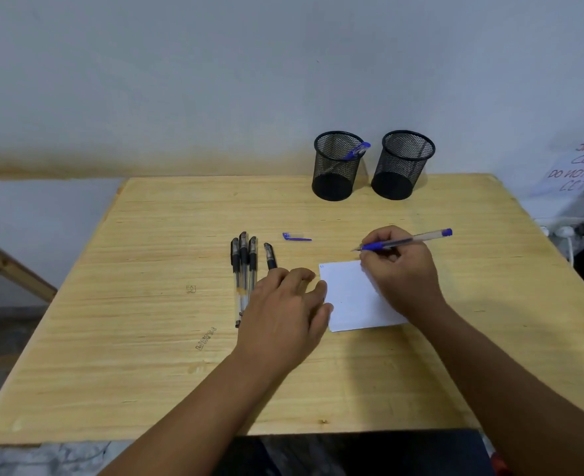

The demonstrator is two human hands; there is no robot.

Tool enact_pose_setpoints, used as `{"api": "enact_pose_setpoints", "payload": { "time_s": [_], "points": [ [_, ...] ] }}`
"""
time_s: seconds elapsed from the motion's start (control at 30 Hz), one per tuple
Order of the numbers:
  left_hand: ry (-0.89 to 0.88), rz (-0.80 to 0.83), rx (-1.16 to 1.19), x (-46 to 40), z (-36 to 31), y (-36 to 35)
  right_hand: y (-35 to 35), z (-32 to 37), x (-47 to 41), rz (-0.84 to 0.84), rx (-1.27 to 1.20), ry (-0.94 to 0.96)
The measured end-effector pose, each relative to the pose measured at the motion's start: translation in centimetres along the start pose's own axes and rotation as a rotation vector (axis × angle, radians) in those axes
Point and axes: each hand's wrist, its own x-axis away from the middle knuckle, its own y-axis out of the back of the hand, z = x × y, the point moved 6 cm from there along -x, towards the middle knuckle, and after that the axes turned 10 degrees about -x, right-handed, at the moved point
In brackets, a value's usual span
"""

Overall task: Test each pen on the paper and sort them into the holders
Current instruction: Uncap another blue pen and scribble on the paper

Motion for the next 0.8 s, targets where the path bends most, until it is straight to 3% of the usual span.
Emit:
{"api": "enact_pose_setpoints", "payload": {
  "time_s": [0.1, 0.3, 0.8],
  "points": [
    [-0.005, 0.006, -0.005, 0.0, -0.1, 0.1, -1.2, -0.6, 0.4, -0.076, -0.091, -0.074],
    [0.012, 0.004, 0.02, 0.1, 0.1, 0.3, -2.6, -0.4, 0.0, -0.006, 0.101, -0.009],
    [0.036, -0.005, 0.105, -0.3, 0.2, 0.4, -3.1, -1.3, -0.2, 0.04, 0.186, 0.005]
  ]
}}
